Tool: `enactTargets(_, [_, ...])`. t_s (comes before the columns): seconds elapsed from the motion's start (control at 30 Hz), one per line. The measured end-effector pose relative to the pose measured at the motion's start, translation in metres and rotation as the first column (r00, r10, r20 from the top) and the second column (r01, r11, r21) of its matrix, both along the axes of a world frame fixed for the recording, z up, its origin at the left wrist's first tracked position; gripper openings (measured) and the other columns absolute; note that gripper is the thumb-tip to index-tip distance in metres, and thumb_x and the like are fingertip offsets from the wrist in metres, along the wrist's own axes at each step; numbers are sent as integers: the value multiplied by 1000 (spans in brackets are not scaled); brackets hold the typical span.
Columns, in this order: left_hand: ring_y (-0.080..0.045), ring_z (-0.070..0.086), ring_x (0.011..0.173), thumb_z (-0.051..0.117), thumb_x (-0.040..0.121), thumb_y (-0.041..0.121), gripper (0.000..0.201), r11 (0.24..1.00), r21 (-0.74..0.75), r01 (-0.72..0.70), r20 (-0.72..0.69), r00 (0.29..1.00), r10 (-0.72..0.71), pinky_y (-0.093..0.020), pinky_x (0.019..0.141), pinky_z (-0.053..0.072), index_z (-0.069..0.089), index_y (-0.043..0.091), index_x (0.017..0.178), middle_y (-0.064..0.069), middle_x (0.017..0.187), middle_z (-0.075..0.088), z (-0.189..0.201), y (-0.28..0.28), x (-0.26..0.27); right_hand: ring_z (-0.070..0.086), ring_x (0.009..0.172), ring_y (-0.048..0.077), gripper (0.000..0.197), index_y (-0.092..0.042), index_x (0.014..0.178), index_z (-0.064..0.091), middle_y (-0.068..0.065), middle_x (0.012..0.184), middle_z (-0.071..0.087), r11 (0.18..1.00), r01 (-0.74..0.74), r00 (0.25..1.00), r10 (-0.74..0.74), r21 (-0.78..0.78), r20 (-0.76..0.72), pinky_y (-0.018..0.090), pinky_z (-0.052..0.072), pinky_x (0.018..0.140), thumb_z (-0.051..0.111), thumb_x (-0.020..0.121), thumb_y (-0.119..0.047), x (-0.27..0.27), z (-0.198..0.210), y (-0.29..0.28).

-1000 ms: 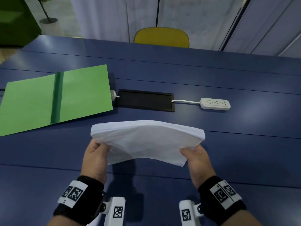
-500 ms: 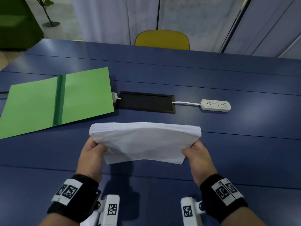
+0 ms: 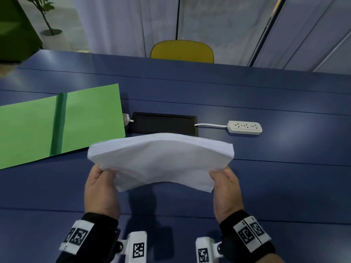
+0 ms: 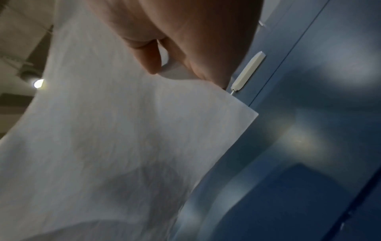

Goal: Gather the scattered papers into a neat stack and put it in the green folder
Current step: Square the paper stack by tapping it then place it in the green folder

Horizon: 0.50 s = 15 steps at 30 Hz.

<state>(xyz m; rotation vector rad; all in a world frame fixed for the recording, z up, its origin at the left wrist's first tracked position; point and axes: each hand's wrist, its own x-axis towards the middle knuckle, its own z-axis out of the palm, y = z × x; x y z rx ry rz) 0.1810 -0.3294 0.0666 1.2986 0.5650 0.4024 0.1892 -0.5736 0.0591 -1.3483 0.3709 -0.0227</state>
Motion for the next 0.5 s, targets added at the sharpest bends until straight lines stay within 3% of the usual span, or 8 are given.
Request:
enactTargets(0.07, [-13, 63, 90, 46, 89, -5, 33, 1000, -4, 5, -11, 1000, -5, -23, 73, 50, 68, 17, 100, -3, 98, 69, -5, -2, 0, 70, 84, 15, 36, -18, 92, 73, -3, 85, 77, 1000, 2, 999, -2, -10, -50, 26, 54, 72, 49, 92, 8, 4, -6, 0])
enactTargets(0.17, [-31, 61, 103, 45, 84, -5, 36, 998, -16, 62, -73, 995, -63, -38, 86, 47, 69, 18, 97, -9, 105, 69, -16, -1, 1, 68, 95, 25, 37, -21, 99, 73, -1, 92, 77, 997, -32, 991, 22, -69, -135, 32, 52, 79, 51, 89, 7, 4, -13, 1])
enactTargets(0.23, [-24, 63, 100, 43, 86, -8, 40, 997, -8, 79, -70, 994, -79, -36, 87, 48, 70, 20, 95, -3, 102, 71, -12, 1, 4, 69, 98, 25, 40, -22, 99, 74, 0, 97, 78, 996, -22, 993, 11, -84, -119, 33, 52, 82, 51, 89, 8, 6, -11, -1])
enactTargets(0.33, [-12, 61, 88, 43, 90, -7, 37, 998, -8, 65, -19, 998, -65, -24, 76, 49, 68, 20, 91, 7, 91, 70, 3, 2, 9, 70, 94, 23, 38, -18, 97, 76, 1, 94, 79, 998, -12, 997, 7, -70, -73, 35, 55, 83, 50, 91, 8, 9, -1, -2])
enactTargets(0.43, [-7, 60, 84, 43, 91, -4, 34, 1000, 11, 24, 41, 999, -25, -18, 71, 48, 68, 18, 94, 11, 88, 70, 11, 2, 11, 73, 83, 12, 41, -17, 96, 74, -3, 87, 79, 999, -54, 999, 54, 4, -4, 22, 56, 68, 44, 93, 10, 7, 12, -1])
enactTargets(0.5, [-6, 61, 87, 42, 91, -5, 35, 1000, 10, 12, 90, 996, -13, -20, 77, 47, 67, 16, 104, 6, 95, 69, 14, 3, 13, 73, 85, 8, 42, -17, 102, 73, -3, 92, 79, 997, -76, 996, 75, 11, 57, 17, 56, 70, 42, 94, 11, 8, 19, -1])
